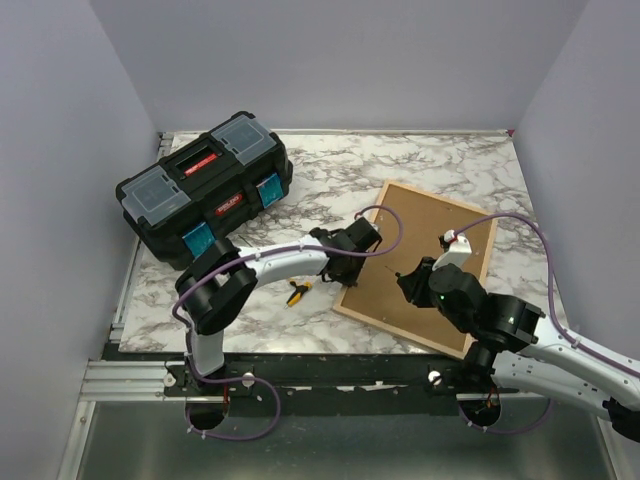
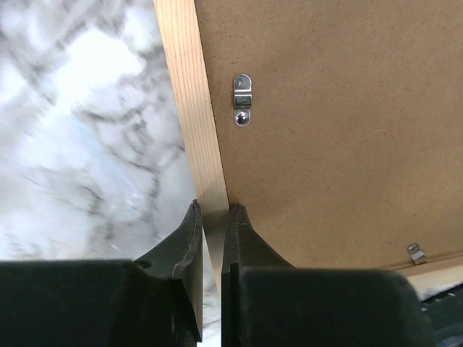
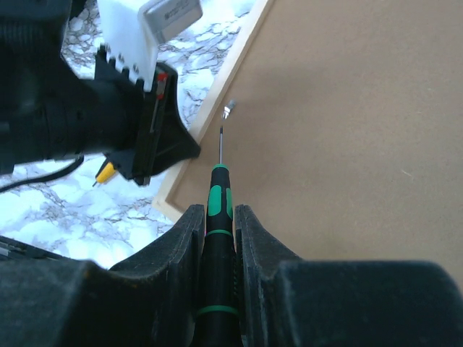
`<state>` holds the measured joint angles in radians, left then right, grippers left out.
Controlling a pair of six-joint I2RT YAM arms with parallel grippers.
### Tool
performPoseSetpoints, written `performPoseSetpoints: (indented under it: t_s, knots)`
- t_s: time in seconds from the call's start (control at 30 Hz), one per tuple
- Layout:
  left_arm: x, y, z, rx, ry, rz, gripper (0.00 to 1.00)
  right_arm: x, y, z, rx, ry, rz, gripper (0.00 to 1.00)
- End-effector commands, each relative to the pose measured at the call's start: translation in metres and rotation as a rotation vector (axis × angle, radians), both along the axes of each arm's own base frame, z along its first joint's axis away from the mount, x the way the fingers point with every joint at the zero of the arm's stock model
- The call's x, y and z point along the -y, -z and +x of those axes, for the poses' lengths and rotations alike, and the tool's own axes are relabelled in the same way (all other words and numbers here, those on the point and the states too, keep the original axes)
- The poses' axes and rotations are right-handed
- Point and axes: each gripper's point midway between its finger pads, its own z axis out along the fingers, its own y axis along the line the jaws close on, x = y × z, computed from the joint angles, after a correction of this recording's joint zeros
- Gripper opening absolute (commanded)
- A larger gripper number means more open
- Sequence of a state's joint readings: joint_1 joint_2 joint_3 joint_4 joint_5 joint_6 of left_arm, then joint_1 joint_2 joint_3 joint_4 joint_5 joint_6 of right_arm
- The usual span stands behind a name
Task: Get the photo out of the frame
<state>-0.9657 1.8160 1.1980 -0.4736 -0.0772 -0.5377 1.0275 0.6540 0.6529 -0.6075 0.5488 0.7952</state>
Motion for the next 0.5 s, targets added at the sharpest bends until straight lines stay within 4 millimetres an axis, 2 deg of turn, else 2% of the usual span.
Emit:
performPoseSetpoints:
  t_s: [0.0, 0.23, 0.3, 0.4, 0.47]
  knots:
    - [-0.036, -0.014, 0.039, 0.122, 0.22, 0.261, 0.0, 0.001, -0.001, 0.001, 0.013, 0.002, 0.0, 0.01]
    - [-0.034, -0.058, 0.129, 0.288, 0.269, 0.359, 0.0, 0.0, -0.001, 0.001, 0.006, 0.002, -0.004, 0.01]
    - [-0.026, -0.069, 0.149, 0.349, 0.32, 0.345, 0.0, 0.0, -0.003, 0.001, 0.007, 0.004, 0.002, 0.01]
    - [-0.004, -0.075, 0.17, 0.468, 0.451, 0.307, 0.0, 0.0, -0.003, 0.001, 0.006, 0.005, 0.003, 0.01]
    - [0.005, -0.078, 0.186, 0.509, 0.46, 0.295, 0.01, -0.001, -0.001, 0.002, 0.002, 0.005, -0.004, 0.01]
